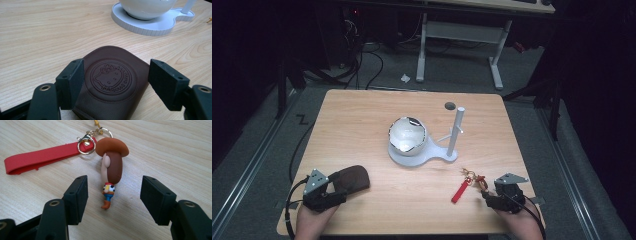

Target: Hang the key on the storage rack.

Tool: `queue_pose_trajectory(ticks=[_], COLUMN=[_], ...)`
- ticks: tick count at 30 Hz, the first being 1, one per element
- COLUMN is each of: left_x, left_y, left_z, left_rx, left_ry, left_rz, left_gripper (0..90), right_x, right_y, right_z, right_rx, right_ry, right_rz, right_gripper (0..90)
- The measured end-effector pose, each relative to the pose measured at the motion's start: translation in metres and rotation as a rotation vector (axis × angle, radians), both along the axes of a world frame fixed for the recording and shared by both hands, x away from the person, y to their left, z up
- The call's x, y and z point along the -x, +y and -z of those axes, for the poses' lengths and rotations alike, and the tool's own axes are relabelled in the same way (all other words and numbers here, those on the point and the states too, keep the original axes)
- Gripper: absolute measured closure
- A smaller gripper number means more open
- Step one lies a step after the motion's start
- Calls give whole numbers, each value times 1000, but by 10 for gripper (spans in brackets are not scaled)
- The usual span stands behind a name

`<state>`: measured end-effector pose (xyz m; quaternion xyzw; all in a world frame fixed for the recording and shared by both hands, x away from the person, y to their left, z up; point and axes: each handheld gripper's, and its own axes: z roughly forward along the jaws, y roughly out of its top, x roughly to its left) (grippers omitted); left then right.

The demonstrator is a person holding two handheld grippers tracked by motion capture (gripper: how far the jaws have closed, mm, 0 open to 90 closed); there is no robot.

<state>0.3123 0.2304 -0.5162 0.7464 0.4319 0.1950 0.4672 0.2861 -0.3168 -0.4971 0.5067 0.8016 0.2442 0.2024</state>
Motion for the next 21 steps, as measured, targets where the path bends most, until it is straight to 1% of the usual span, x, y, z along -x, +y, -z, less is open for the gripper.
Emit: queue_pose_trajectory(ticks=[1, 2, 3, 6, 7, 8, 10, 12, 13, 15, 16, 20, 21], left_x=[0, 0, 0, 0, 0, 0, 0, 0, 0, 0, 0, 0, 0], left_y=[0, 0, 0, 0, 0, 0, 0, 0, -1, -1, 0, 0, 0], left_z=[0, 0, 0, 0, 0, 0, 0, 0, 0, 0, 0, 0, 0], left_rx=[0, -2, 0, 1, 0, -1, -3, -2, -2, -2, -2, 1, 1], left_ry=[0, 0, 0, 0, -1, 0, 1, 2, 2, 3, 3, 4, 4], left_rz=[0, 1, 1, 3, 4, 5, 7, 9, 10, 11, 12, 12, 13], left_gripper=[296, 296, 296, 296, 296, 296, 295, 296, 296, 295, 295, 295, 295], right_x=[0, -1, -3, -4, -5, -5, -7, -8, -8, -8, -9, -11, -11], right_y=[0, 0, 2, 3, 4, 4, 5, 9, 11, 12, 15, 20, 20], right_z=[0, -1, -3, -4, -4, -4, -3, -4, -4, -5, -6, -8, -8], right_rx=[0, 3, 12, 20, 30, 30, 45, 82, 90, 94, 110, 132, 132], right_ry=[0, 9, 29, 48, 73, 73, 89, 110, 115, 123, 134, 160, 160], right_rz=[0, -7, -20, -27, -33, -33, -45, -65, -71, -71, -84, -104, -104], right_gripper=[390, 387, 387, 386, 385, 385, 385, 385, 384, 384, 384, 381, 381])
